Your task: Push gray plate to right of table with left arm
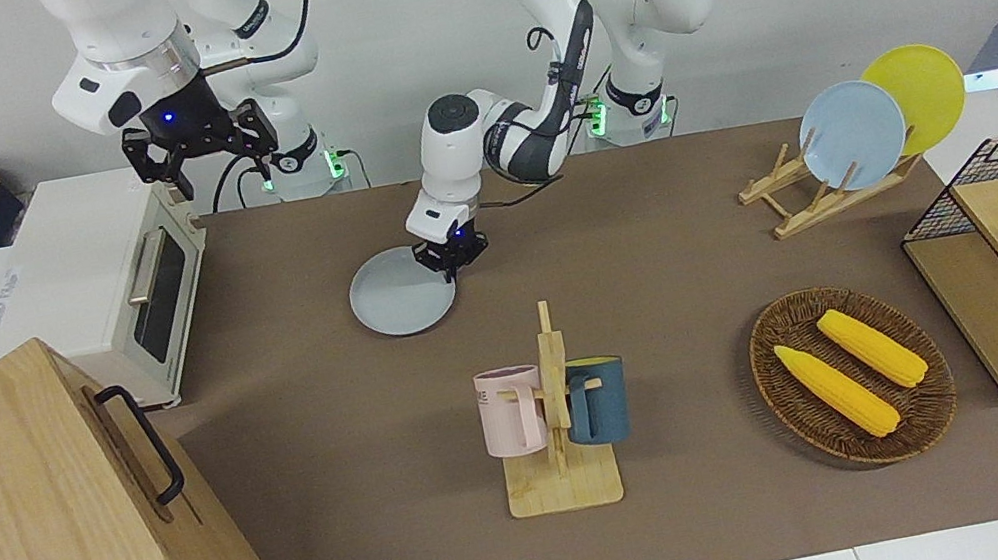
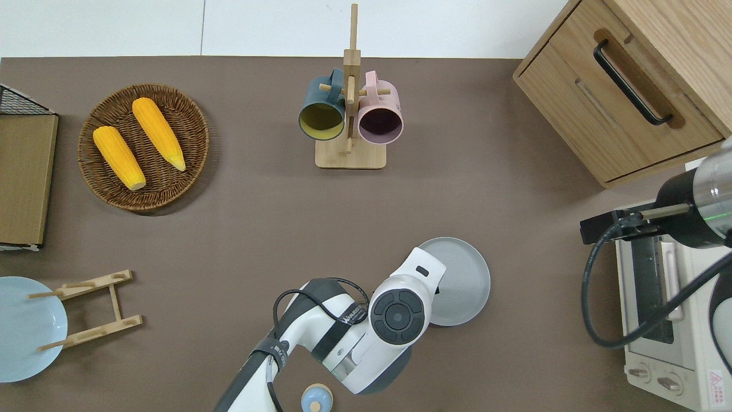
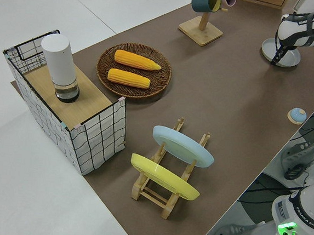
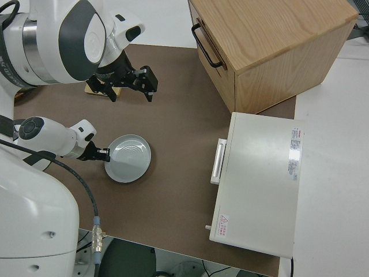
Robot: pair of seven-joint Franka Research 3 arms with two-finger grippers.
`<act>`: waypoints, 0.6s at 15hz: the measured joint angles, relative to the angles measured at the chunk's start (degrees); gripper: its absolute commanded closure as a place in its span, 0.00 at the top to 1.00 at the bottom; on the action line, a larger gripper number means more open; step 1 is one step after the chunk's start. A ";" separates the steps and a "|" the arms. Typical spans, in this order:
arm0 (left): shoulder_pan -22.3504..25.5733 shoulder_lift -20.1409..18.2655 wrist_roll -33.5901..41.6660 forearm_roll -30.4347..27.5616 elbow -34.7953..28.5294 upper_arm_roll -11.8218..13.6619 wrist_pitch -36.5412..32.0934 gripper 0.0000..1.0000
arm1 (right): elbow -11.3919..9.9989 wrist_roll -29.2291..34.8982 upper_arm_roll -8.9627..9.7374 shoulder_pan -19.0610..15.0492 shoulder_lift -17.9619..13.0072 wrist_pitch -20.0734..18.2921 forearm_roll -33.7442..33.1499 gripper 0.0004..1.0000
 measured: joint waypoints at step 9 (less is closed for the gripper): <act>2.43 -0.21 5.42 0.28 1.81 1.06 -6.95 0.98 | 0.00 0.00 0.00 0.00 0.00 0.00 0.00 0.98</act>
